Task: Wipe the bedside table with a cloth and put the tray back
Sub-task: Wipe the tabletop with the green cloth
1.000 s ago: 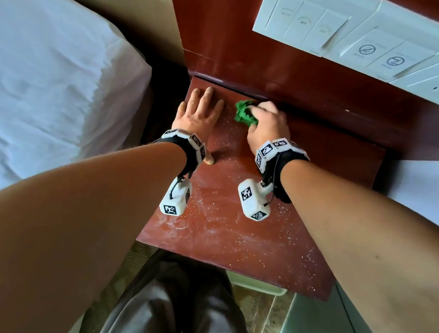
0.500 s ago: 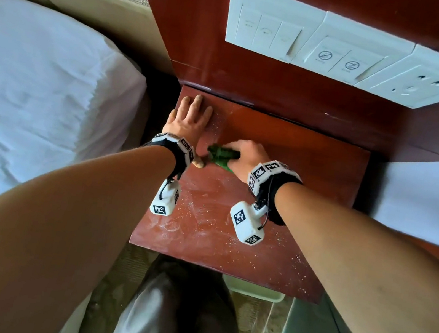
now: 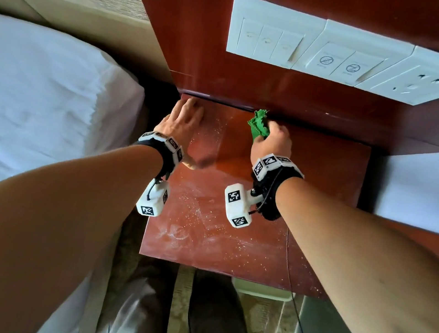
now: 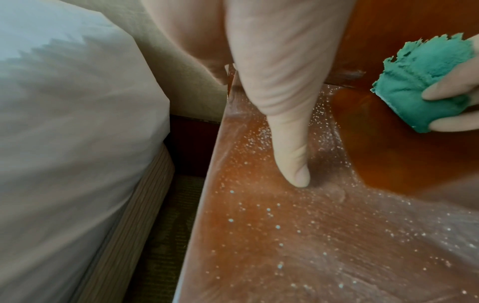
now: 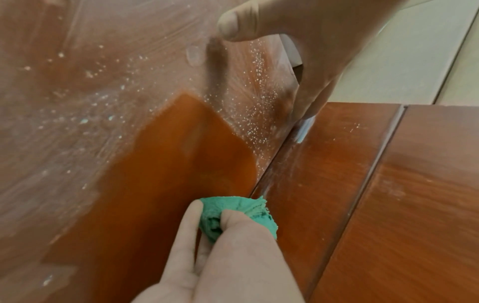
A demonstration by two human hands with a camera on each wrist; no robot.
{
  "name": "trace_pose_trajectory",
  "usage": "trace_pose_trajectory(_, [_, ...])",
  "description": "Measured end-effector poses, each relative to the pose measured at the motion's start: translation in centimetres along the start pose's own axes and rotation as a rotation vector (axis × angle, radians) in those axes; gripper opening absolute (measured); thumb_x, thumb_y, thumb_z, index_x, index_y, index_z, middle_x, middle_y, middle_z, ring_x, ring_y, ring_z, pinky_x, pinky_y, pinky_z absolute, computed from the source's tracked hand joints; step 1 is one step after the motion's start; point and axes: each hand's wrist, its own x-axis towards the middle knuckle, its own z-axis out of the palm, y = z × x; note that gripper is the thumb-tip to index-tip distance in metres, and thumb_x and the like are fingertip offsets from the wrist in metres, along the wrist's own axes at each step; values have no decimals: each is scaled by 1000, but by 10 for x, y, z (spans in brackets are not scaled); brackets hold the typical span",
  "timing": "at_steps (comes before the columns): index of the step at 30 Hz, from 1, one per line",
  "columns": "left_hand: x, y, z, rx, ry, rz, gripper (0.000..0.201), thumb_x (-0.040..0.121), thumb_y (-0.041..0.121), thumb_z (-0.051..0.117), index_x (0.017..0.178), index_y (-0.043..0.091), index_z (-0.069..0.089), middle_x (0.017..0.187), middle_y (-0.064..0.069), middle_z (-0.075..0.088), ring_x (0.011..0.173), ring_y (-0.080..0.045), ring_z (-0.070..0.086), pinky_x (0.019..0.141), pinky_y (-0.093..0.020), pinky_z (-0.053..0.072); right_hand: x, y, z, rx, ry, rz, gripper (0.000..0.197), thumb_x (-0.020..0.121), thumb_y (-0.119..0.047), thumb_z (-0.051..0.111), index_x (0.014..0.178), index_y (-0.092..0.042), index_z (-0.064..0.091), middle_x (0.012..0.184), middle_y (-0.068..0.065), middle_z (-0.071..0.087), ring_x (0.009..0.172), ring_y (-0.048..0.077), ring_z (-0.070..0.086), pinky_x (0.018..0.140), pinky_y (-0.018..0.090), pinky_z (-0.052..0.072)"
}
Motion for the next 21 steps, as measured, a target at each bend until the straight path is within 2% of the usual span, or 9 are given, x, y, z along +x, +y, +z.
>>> trace_pose_trajectory(6, [7, -13, 2, 87, -74, 44, 156, 45, 64, 88, 155, 4, -6, 162, -15, -12, 151, -31, -3, 123, -39, 13, 0, -22, 25, 20, -12, 68, 38, 86, -8, 53, 123, -13, 61, 130, 8, 51, 113, 34, 55, 86, 32, 46])
trace_pose_trajectory(11, [10, -15, 4, 89, -87, 63, 156, 46, 61, 89, 153, -1, -7, 161, -19, -14, 150, -33, -5, 123, -40, 15, 2, -54, 41, -16, -75, -39, 34, 85, -7, 52, 118, -10, 61, 129, 7, 50, 112, 34, 51, 92, 33, 42])
trace_pose_trajectory(15, [9, -16, 4, 62, -83, 77, 155, 46, 55, 91, 153, -2, -6, 161, -18, -14, 150, -32, -6, 121, -38, 15, -3, -64, 49, -16, -189, -171, 45, 81, -5, 52, 123, -17, 65, 130, 2, 54, 115, 28, 54, 97, 25, 41])
trace_pose_trajectory(17, [10, -16, 4, 33, -93, 62, 154, 46, 53, 92, 153, 1, -7, 161, -15, -18, 150, -30, -9, 121, -37, 17, -10, -61, 49, -41, -222, -251, 45, 79, -2, 52, 117, -19, 69, 124, -1, 59, 111, 26, 58, 93, 24, 44])
trace_pose_trajectory(19, [11, -17, 4, 27, -113, 57, 155, 46, 53, 92, 154, 2, -8, 160, -14, -21, 150, -30, -12, 121, -38, 19, -19, -55, 48, -70, -232, -319, 41, 80, -2, 55, 111, -22, 73, 116, -3, 64, 102, 26, 62, 79, 23, 46])
trace_pose_trajectory(21, [10, -16, 2, 47, -131, 56, 152, 50, 53, 90, 153, 2, -9, 160, -16, -20, 150, -31, -12, 120, -38, 17, -30, -47, 44, -92, -287, -363, 38, 80, -1, 58, 104, -25, 75, 109, -5, 66, 94, 24, 64, 68, 23, 41])
